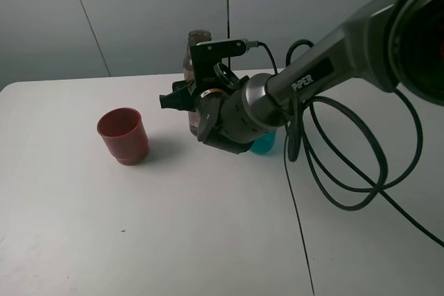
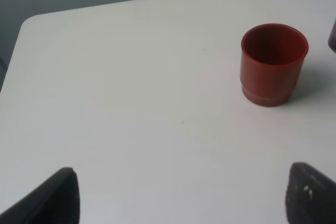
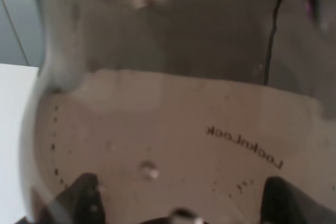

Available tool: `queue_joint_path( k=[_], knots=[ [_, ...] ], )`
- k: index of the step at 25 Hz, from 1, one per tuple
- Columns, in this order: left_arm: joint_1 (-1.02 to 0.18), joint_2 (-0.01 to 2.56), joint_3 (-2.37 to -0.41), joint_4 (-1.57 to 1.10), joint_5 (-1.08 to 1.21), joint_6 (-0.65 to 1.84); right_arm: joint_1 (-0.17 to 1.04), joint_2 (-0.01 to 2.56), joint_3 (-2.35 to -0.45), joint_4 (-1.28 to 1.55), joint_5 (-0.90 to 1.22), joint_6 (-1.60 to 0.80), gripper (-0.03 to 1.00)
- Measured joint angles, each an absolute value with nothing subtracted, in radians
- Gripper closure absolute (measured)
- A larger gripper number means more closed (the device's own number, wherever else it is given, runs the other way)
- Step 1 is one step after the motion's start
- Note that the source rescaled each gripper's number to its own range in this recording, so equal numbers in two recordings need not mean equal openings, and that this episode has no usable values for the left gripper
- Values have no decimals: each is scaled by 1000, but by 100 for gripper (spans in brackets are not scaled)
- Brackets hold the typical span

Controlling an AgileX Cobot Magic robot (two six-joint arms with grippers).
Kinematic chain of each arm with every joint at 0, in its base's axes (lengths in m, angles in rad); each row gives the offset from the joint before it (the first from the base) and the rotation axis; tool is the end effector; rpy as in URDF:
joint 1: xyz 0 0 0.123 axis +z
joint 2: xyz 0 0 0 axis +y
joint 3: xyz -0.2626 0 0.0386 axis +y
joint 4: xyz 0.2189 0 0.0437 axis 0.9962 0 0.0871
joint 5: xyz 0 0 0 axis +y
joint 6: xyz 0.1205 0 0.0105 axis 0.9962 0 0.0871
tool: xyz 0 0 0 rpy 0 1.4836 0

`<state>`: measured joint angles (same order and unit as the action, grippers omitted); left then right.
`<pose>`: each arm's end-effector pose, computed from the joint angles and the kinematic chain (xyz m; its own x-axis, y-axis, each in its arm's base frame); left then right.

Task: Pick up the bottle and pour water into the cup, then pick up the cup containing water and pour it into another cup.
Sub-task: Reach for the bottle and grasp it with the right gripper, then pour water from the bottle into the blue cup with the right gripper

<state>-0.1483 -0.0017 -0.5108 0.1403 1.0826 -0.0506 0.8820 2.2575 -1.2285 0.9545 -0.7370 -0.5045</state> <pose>0.0153 0.0128 0.2512 -0.4550 0.0836 -0.8866 0.0453 0.9965 0.0707 0.3292 0.2955 0.0918 -0.3680 -0.0543 -0.9282 -0.2338 0.9716 0.0359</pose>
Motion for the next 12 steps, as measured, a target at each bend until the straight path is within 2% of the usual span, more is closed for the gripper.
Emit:
queue_joint_path(
  k=[12],
  knots=[
    [-148, -2, -511, 140, 1083, -51, 880, 2159, -1229, 850, -632, -589, 93]
  ],
)
